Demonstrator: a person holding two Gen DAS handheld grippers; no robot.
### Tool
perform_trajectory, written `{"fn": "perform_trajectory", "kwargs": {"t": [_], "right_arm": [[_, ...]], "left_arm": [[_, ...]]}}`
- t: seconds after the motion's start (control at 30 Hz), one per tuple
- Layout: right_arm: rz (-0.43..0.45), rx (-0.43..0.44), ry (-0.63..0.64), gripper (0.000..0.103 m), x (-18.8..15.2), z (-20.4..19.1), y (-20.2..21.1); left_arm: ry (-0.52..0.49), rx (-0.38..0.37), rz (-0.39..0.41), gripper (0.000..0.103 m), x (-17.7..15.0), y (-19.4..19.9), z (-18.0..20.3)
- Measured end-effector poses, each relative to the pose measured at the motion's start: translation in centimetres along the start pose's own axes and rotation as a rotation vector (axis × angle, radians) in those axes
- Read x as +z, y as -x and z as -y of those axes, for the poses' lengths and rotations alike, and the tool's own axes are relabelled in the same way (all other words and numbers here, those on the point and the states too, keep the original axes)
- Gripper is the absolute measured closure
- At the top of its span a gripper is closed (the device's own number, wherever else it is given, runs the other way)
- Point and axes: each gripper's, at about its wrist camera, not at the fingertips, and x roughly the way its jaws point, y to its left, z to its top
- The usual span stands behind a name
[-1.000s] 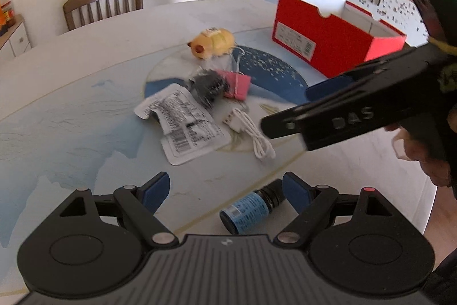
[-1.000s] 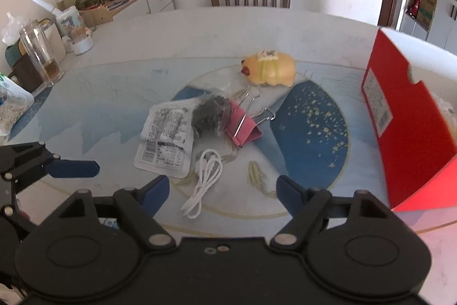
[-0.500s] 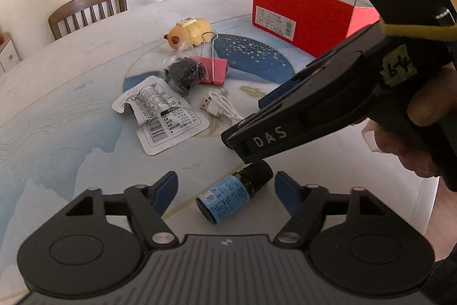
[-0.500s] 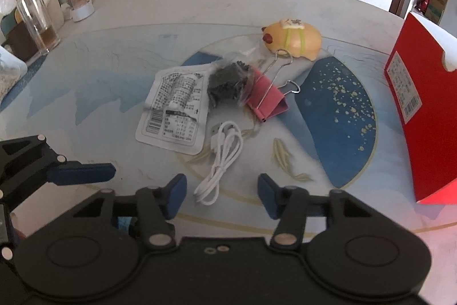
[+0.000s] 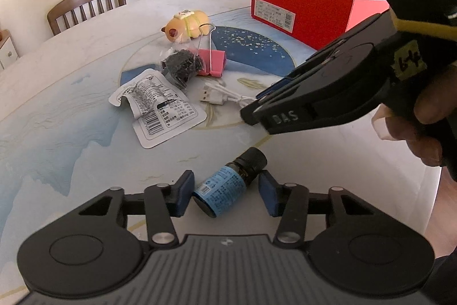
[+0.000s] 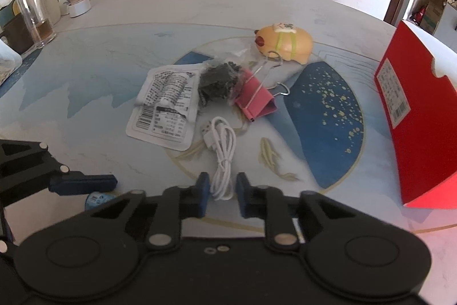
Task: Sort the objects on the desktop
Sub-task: 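Close the left tool on the blue bottle while the right tool closes on the white cable, then carry the blue bottle in the left tool while the right tool carries the cable to the box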
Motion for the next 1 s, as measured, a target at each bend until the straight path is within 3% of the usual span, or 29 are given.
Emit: {"fn": "perform_trajectory", "kwargs": {"t": [0.13,0.2,0.53,1.0], "right_arm": [[-0.005,-0.012,-0.014,0.087,-0.2,0.7,0.3],[-0.005,-0.012,-0.03,0.087,-0.4,1.1,0.5],[0.024,-0.005,-0.13,0.088,-1.5,3.8,3.0],[0.088,0.02,-0.208,0.088,-2.4,5.7,7.1]], "left_arm": [[0.014,-0.006,-0.006,0.076,0.1,0.1,-0.3],[0.021,-0.006,-0.01,0.08,0.2,0.1,-0.4],[0.068,-0.005,-0.029,0.08,0.7,0.2,-0.9],[0.112,-0.028,0.003,0.08,3.1,1.3,-0.8]]}}
